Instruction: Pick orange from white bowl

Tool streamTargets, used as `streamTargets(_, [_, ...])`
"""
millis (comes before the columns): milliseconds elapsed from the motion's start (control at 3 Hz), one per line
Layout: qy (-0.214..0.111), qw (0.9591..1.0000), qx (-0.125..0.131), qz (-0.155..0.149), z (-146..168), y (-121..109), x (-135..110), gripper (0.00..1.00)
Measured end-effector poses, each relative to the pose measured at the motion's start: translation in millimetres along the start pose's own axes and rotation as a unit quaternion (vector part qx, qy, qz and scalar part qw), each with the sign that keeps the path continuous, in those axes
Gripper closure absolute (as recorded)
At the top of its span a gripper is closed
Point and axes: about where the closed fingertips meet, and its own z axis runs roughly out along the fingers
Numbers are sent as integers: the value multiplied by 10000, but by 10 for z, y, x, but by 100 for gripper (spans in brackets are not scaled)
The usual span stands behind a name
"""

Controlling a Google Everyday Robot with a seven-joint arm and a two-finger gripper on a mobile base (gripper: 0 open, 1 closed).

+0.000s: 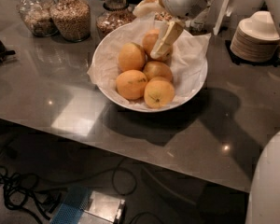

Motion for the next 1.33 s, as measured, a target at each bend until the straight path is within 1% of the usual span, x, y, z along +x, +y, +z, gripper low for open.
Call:
streamTargets(333, [-66,9995,-161,262,183,69,150,10])
streamTargets(667, [-88,9988,-248,411,281,107,269,13])
streamTargets(1000, [67,9984,-293,487,288,122,442,21])
streamTargets(1333, [430,9977,-209,481,139,89,652,20])
